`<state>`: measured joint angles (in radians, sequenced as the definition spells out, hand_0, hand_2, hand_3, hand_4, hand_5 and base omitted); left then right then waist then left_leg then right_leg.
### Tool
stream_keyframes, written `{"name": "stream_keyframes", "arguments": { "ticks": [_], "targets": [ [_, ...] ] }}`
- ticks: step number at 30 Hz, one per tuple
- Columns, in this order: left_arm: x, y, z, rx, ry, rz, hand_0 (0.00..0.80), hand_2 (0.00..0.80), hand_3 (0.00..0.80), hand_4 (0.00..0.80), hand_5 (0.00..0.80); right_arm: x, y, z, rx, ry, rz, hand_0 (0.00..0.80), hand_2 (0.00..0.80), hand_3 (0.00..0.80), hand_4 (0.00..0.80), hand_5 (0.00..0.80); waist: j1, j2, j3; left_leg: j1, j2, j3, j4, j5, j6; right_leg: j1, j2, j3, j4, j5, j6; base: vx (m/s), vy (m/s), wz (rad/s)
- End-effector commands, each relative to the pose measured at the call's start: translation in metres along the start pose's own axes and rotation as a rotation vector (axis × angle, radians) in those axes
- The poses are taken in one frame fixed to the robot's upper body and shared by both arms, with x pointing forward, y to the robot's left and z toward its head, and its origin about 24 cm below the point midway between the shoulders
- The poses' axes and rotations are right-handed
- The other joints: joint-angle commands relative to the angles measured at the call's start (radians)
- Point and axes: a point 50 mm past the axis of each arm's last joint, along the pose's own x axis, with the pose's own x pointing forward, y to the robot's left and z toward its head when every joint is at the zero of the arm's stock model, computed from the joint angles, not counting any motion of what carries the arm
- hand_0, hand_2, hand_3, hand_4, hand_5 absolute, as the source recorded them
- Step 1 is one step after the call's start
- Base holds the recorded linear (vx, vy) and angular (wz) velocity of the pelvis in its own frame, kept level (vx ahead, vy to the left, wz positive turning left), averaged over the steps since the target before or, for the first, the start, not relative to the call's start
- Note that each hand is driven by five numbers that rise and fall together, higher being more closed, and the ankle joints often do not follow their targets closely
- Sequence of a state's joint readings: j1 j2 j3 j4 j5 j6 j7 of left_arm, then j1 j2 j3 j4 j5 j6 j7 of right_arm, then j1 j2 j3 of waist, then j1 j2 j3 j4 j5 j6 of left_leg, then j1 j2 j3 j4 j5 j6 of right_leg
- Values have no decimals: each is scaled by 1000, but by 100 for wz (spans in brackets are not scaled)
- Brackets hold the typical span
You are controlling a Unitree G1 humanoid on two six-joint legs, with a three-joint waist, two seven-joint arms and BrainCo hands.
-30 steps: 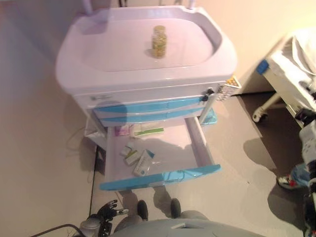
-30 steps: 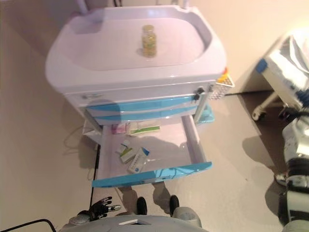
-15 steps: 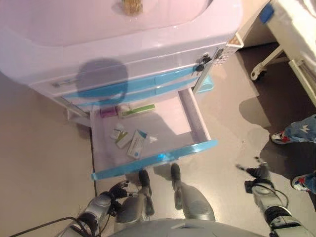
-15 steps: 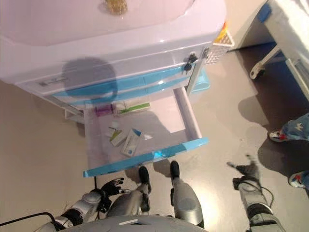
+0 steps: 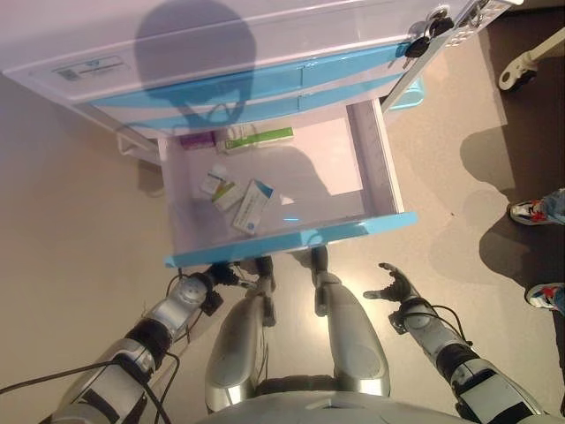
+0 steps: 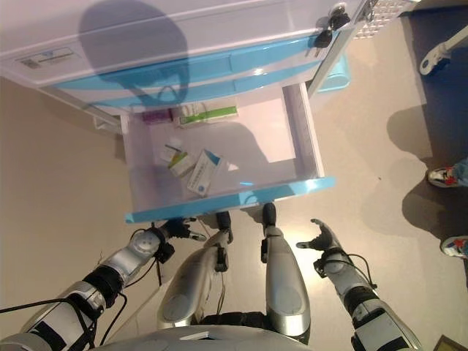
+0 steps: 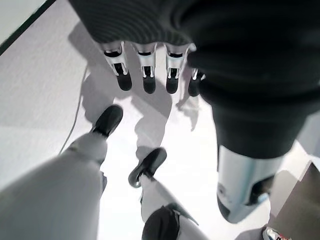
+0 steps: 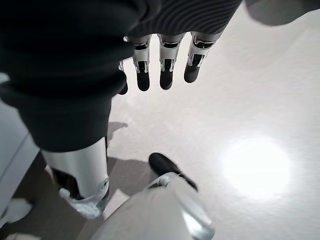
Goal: Open the drawer and pick up the medicine
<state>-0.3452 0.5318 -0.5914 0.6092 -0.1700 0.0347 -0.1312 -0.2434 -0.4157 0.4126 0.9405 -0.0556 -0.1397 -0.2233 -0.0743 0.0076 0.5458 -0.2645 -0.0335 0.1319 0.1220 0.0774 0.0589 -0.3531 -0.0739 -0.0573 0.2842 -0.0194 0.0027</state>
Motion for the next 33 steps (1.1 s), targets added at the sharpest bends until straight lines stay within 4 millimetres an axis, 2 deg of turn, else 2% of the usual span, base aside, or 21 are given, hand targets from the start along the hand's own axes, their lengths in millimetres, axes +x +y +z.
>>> {"name": "stream_keyframes", "arguments": {
  "ticks": [1, 4, 6, 9, 11, 12, 15, 19, 22, 26, 29, 33],
  "targets": [
    [-6, 31, 37, -44, -141, 104, 0, 0, 0, 0, 0, -10, -11, -8, 14, -50, -24, 0, 0, 0, 0, 0, -17, 27, -26, -87, -3, -39, 224, -167, -2, -45, -3, 7, 109, -39, 0, 62, 17, 8],
    [-12, 54, 50, -31, -163, 157, 0, 0, 0, 0, 0, -12, -14, -2, 10, -90, -34, 0, 0, 0, 0, 0, -30, 28, -26, -111, -4, -31, 256, -177, -1, -71, -3, 10, 132, -47, -7, 73, 34, 1],
    [-18, 78, 64, -23, -183, 218, 0, 0, 0, 0, 0, -12, -17, 2, 2, -112, -42, 0, 0, 0, 0, 0, -44, 25, -26, -129, -3, -17, 288, -190, 1, -93, -2, 18, 152, -53, -11, 83, 46, -3],
    [-24, 104, 79, -9, -195, 293, 0, 0, 0, 0, 0, -13, -20, 4, 3, -122, -44, 0, 0, 0, 0, 0, -61, 20, -26, -160, 3, 0, 334, -210, 5, -129, 1, 31, 181, -59, -14, 60, 38, -5],
    [-31, 130, 89, -10, -195, 377, 0, 0, 0, 0, 0, -15, -21, 4, -12, -126, -39, 0, 0, 0, 0, 0, -79, 14, -26, -186, 12, 15, 371, -226, 8, -160, 5, 46, 204, -64, -17, 104, 59, -13],
    [-34, 145, 93, -8, -178, 424, 0, 0, 0, 0, 0, -17, -20, 1, -21, -121, -30, 0, 0, 0, 0, 0, -92, 11, -26, -191, 18, 12, 410, -269, 6, -168, 11, 60, 236, -96, -12, 142, 66, -16],
    [-46, 184, 106, -36, -148, 562, 0, 0, 0, 0, 0, -20, -21, -3, -30, -112, -24, 0, 0, 0, 0, 0, -125, -3, -26, -241, 33, 26, 472, -297, 16, -221, 24, 86, 275, -101, -15, 86, 67, -18],
    [-78, 242, 124, -115, -104, 783, 0, 0, 0, 0, 0, -21, -22, -7, -56, -104, -7, 0, 0, 0, 0, 0, -172, -30, -26, -304, 44, 35, 557, -335, 27, -286, 46, 111, 325, -106, -16, 55, 68, -18],
    [-105, 272, 135, -246, -151, 972, 0, 0, 0, 0, 0, -21, -23, -9, -68, -97, -5, 0, 0, 0, 0, 0, -199, -49, -26, -333, 47, 35, 600, -359, 33, -320, 63, 126, 346, -110, -19, 47, 79, -20],
    [-126, 289, 145, -355, -222, 1181, 0, 0, 0, 0, 0, -21, -17, -11, -65, -103, -7, 0, 0, 0, 0, 0, -213, -64, -26, -360, 53, 34, 634, -378, 38, -351, 79, 137, 365, -113, -22, 15, 40, -25],
    [-126, 288, 149, -361, -238, 1223, 0, 0, 0, 0, 0, -19, -16, -9, -62, -114, -8, 0, 0, 0, 0, 0, -214, -69, -26, -358, 55, 37, 628, -380, 37, -356, 90, 142, 365, -114, -24, 8, 21, -19],
    [-120, 283, 150, -366, -273, 1185, 0, 0, 0, 0, 0, -19, -15, -6, -56, -135, -4, 0, 0, 0, 0, 0, -209, -68, -26, -339, 51, 43, 598, -371, 33, -347, 100, 142, 358, -113, -25, 8, 12, -7]
  ]
}}
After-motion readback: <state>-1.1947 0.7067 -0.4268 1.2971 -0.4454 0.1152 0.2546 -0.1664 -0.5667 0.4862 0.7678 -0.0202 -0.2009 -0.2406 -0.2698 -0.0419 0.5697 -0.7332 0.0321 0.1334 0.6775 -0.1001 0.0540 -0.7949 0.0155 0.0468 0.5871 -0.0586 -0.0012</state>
